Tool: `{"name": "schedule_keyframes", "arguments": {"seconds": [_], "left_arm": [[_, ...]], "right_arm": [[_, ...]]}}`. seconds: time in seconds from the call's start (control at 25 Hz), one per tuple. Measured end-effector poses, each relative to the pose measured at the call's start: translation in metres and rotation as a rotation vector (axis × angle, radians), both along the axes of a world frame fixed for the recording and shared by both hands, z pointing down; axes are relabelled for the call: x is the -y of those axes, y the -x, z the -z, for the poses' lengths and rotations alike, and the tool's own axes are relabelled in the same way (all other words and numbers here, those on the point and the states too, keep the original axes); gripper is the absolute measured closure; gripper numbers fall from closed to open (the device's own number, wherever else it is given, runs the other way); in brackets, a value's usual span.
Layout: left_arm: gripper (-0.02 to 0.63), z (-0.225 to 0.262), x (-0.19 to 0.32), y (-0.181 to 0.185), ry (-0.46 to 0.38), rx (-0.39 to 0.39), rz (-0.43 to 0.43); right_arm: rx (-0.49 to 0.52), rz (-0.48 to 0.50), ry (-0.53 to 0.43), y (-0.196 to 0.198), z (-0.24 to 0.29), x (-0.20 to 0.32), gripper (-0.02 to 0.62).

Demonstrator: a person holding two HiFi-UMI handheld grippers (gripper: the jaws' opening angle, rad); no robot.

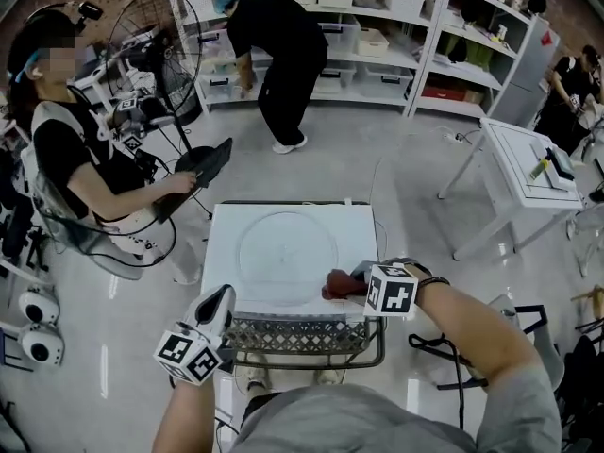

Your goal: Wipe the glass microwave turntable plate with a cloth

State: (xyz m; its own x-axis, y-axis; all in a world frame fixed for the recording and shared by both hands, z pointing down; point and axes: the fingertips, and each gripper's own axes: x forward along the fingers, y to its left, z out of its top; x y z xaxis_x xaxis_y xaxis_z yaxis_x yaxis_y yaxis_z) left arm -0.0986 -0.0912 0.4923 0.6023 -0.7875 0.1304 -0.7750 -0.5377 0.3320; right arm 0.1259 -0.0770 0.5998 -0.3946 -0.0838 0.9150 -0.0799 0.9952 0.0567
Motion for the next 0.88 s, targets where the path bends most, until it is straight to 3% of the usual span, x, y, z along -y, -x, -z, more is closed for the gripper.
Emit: {"name": "schedule_keyframes", "arguments": {"seconds": [0.28,0.56,0.72,0.88], "left_arm": [[0.606,0.002,0.002,0.038,0.0,-0.017,0.012],[0.606,0.001,0.019,0.108,0.012,-0.03,-0.008],[0.606,0.006,0.033,0.144,0.025,-0.04,-0.027],[0.606,0.006,0.046,0.155,0.034,-0.048,-0.065]], "right_arm": [[0.067,0.114,-0.006,0.103,0.016,-0.012,0.531],[0.051,0.164,0.024,0.199,-0.001,-0.008,0.531],[0.01,0.154,0.052,0.214,-0.007,0.0,0.53],[-0.003,0.083,0.086,0.199,-0.011,0.005,0.531]]}}
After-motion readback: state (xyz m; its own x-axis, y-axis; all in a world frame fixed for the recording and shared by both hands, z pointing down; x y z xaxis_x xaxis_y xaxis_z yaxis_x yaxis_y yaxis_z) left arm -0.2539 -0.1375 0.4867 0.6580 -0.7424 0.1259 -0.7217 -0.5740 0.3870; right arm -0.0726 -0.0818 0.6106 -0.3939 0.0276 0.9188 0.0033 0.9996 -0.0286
